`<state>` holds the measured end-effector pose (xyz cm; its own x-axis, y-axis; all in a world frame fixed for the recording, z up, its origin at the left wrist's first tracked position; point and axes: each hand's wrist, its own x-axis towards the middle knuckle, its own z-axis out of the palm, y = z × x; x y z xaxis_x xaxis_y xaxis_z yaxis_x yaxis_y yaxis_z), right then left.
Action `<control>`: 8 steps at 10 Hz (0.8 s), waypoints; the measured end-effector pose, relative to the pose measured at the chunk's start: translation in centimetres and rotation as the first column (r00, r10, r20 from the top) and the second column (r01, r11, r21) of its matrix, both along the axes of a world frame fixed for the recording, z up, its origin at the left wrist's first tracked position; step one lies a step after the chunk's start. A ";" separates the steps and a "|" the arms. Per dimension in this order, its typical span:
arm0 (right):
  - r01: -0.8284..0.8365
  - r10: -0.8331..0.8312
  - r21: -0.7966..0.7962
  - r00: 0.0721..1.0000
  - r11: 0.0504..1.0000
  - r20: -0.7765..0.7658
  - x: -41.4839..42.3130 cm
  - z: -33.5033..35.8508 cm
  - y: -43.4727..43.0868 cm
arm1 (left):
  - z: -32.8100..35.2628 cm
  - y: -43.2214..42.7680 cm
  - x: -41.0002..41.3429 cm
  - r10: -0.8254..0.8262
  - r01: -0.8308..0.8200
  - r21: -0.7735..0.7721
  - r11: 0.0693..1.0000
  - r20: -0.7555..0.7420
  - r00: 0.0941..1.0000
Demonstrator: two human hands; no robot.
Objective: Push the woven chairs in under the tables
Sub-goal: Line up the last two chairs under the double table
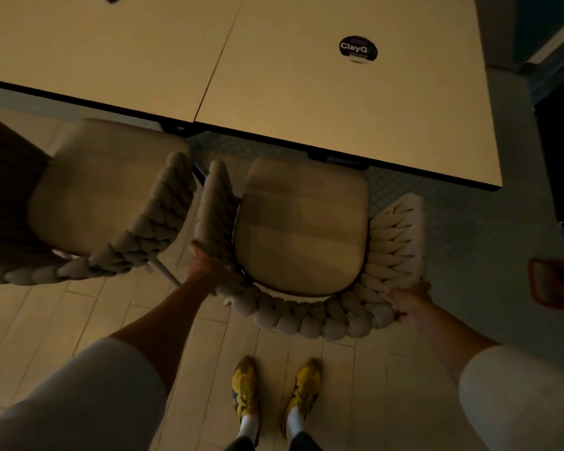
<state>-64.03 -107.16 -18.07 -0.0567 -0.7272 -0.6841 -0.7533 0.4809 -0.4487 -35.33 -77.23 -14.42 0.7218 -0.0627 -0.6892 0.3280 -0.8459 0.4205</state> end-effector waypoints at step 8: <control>-0.036 0.037 0.020 0.997 0.999 -0.062 -1.1 -2.4 0.1 | 0.4 -0.1 -0.1 0.090 -0.096 -0.042 0.995 -0.135 0.987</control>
